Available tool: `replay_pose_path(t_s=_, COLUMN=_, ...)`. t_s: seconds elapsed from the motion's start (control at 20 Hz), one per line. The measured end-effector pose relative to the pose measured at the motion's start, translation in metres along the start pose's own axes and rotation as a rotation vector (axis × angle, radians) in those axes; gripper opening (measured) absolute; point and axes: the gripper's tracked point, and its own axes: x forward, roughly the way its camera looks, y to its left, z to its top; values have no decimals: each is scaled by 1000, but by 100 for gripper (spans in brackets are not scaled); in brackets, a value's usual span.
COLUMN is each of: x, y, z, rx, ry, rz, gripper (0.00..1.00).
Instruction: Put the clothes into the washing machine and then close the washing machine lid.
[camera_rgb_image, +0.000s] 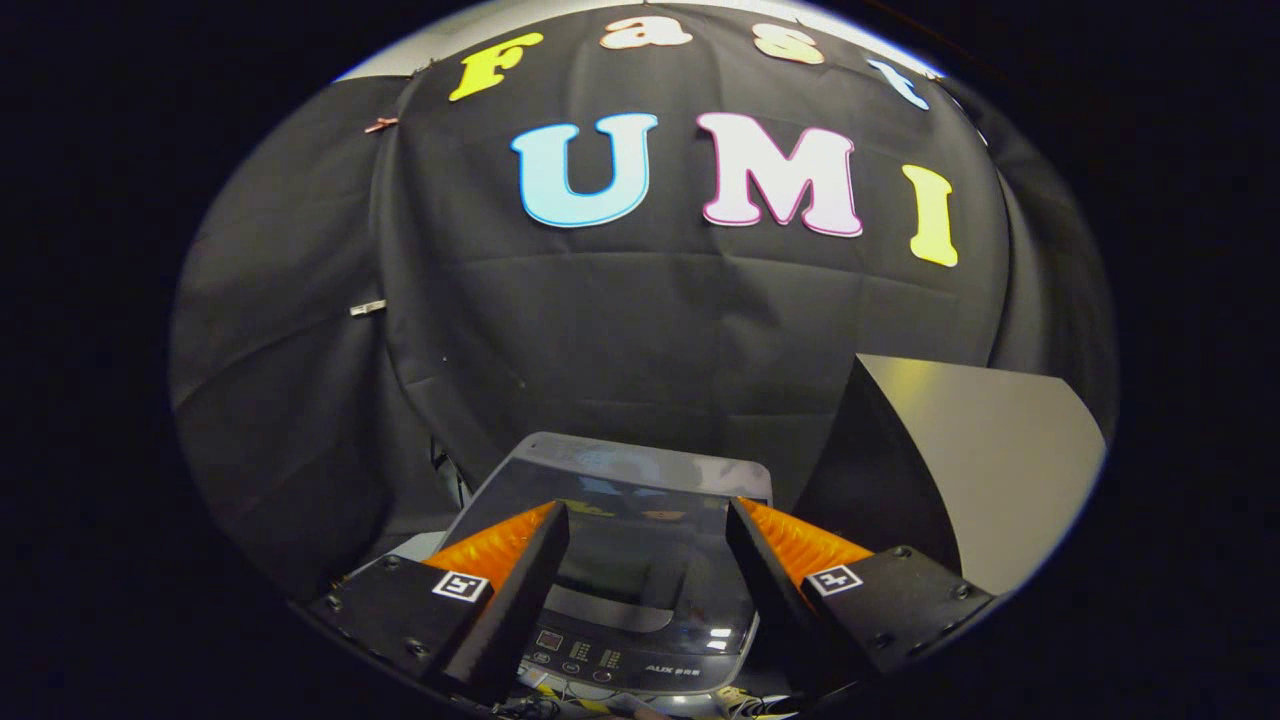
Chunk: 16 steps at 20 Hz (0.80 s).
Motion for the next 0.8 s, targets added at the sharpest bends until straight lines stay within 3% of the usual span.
replay_pose_path(t_s=0.35, x=-52, y=15, z=21, rx=-6, ry=-110, rz=75, gripper=99)
replay_pose_path(t_s=0.8, x=-180, y=5, z=83, rx=-25, ry=-434, rz=157, gripper=99)
